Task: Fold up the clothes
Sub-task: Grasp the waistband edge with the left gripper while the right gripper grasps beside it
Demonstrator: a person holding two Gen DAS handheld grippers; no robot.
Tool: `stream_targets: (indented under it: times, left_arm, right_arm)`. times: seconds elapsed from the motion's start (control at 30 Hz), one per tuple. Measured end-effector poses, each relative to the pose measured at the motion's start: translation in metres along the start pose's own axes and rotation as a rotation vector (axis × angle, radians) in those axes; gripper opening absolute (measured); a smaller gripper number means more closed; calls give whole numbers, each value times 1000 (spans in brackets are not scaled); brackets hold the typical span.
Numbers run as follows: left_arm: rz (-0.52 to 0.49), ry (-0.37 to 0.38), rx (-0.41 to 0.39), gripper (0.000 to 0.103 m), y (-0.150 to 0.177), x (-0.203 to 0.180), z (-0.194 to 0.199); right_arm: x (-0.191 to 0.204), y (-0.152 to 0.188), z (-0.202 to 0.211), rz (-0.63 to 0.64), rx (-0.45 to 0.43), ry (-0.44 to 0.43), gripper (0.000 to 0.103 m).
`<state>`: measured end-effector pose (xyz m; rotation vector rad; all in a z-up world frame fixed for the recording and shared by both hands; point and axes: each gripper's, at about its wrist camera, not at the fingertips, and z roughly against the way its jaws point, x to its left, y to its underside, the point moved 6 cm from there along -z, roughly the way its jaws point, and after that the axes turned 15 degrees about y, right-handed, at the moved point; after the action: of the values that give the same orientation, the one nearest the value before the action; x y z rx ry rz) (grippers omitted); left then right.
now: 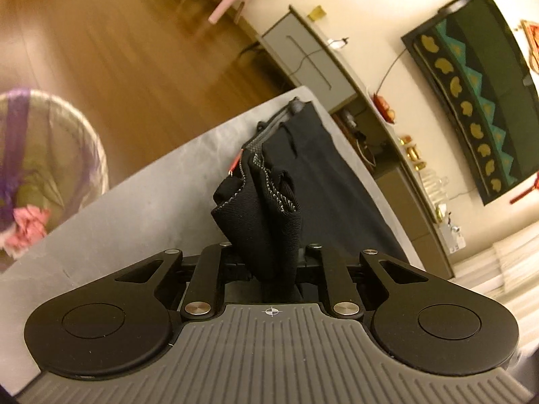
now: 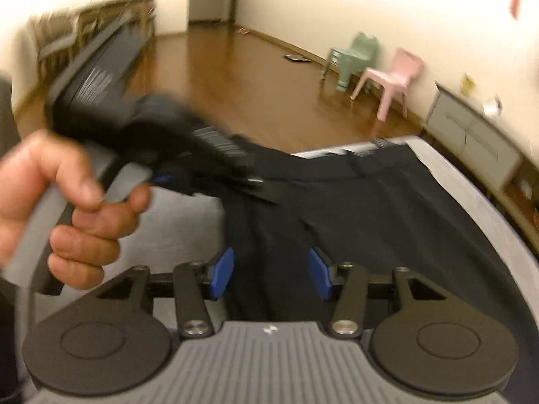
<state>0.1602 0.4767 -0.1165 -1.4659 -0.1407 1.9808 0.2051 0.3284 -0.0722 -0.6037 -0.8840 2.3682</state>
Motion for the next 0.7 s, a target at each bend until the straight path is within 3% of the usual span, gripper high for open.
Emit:
stream_targets:
  times: [0.2,0.3,0.37,0.47,0.57,0.63,0.7]
  left_arm:
    - [-239,-54,-14,8,12,-48,-3]
    - [-399,-98,-7,8,26,-72,-5]
    - [-468,-105,15,8,36,-81,-9]
    - [-567,-129,44,8,50,-90,-16]
    - [-627,-146,59,8,57,-93,-20]
    - [-637,-149,62,8,58,-94,-23]
    - [-643,-149,66,8,56,-93,-24]
  right_arm:
    - [-127,1,-37,-329,177,136,46]
    - [-155,20,-78,-348,332,247,42]
    - [-158,26,-96,-340,408,250,46]
    - [-152,-11,-100,-319,396,235,45]
    - [-145,-48,-103,-296,381,218,62]
    - [-122,-91,-110,-256,345,185,79]
    - [-92,-130,-124,-200,348,132,86]
